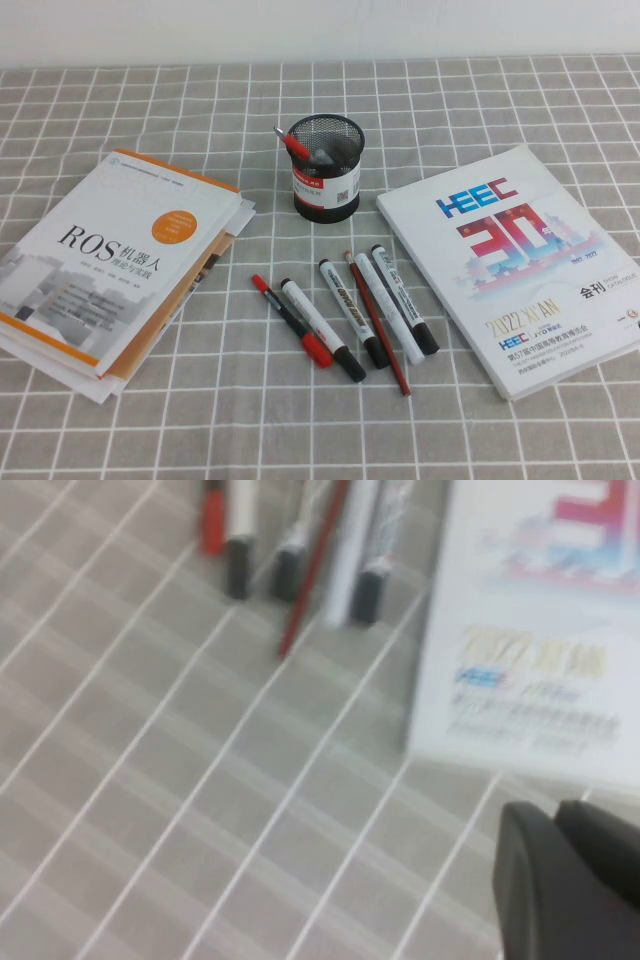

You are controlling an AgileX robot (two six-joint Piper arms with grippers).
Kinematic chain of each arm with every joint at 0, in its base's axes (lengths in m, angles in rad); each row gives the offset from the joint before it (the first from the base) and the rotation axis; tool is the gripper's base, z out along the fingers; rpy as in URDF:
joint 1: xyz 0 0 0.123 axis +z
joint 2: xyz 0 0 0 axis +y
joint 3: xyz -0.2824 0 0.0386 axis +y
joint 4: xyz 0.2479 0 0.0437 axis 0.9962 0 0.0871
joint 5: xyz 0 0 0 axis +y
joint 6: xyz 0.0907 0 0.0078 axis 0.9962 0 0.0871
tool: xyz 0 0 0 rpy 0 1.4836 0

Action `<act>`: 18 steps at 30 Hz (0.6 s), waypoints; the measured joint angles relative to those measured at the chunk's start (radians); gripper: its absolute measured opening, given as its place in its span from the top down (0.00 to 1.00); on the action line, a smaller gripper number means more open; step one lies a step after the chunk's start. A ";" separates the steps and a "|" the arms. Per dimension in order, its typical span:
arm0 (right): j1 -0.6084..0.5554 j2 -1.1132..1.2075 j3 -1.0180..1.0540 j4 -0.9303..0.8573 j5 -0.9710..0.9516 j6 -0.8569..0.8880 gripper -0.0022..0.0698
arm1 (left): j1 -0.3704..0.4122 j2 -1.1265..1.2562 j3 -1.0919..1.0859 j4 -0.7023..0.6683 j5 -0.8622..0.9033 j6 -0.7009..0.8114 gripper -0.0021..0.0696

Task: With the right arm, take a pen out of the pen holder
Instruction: 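Take a marker out of the pen holder and lay it on the table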

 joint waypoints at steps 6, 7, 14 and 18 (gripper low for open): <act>-0.172 -0.122 0.303 0.053 -0.419 0.000 0.99 | 0.000 0.000 0.000 0.000 0.000 0.000 0.98; -0.209 -0.161 0.374 0.074 -0.497 0.000 0.99 | 0.000 0.000 0.000 0.000 0.000 0.000 0.98; -0.394 -0.435 0.819 0.137 -0.912 0.000 0.99 | 0.000 0.000 0.000 0.000 0.000 0.000 0.98; -0.435 -0.589 0.947 0.143 -0.995 0.000 0.99 | 0.000 0.000 0.000 0.000 0.000 0.000 0.98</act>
